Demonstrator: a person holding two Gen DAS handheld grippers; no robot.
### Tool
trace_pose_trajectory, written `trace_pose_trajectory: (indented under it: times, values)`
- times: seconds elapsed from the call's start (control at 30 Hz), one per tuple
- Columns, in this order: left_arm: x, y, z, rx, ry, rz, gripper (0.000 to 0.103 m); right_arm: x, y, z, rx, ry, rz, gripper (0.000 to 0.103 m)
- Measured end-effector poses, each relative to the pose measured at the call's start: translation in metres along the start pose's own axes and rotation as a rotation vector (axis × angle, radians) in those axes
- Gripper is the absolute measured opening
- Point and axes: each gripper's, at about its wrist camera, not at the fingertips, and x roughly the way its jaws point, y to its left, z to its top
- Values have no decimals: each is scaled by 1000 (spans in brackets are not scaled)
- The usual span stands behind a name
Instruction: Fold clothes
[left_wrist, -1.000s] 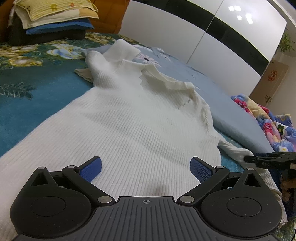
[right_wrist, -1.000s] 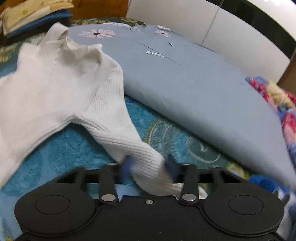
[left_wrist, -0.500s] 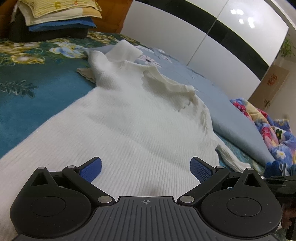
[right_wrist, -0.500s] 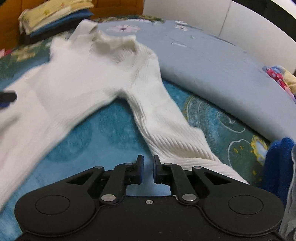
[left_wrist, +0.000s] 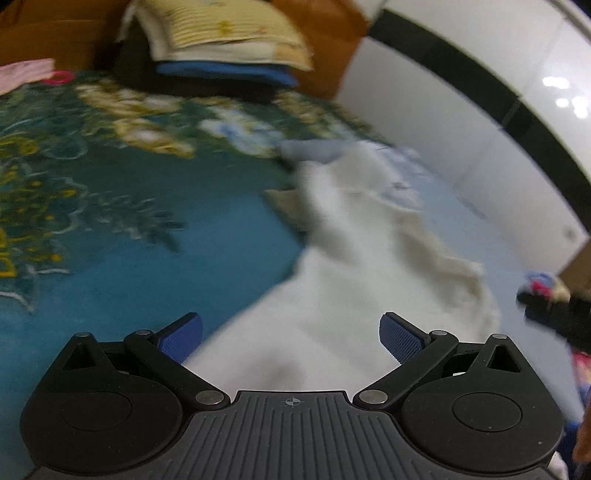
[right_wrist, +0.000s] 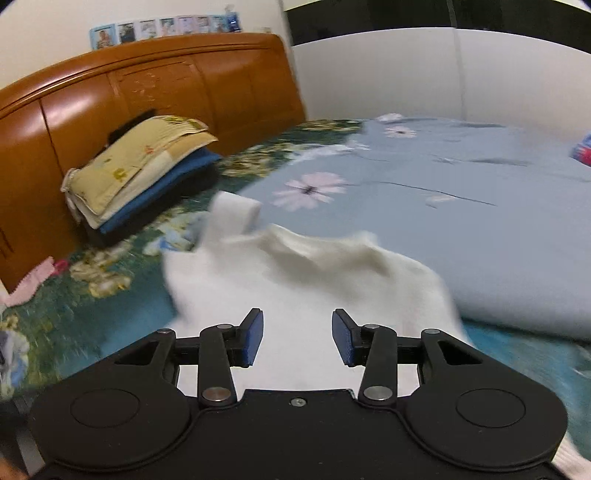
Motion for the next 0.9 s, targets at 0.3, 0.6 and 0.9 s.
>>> trace_pose_trajectory:
  times: [0.3,0.6,0.9]
  values:
    - [-8,29,43,113,-59,32,103,116,136,28,-266,116,43,51]
    - [8,81,109,87,-29,-162,103,204,217,17,-495,142,-82,50]
    - [78,50,146,170,58,-296,103,198,152,41,-199,84,-124,11]
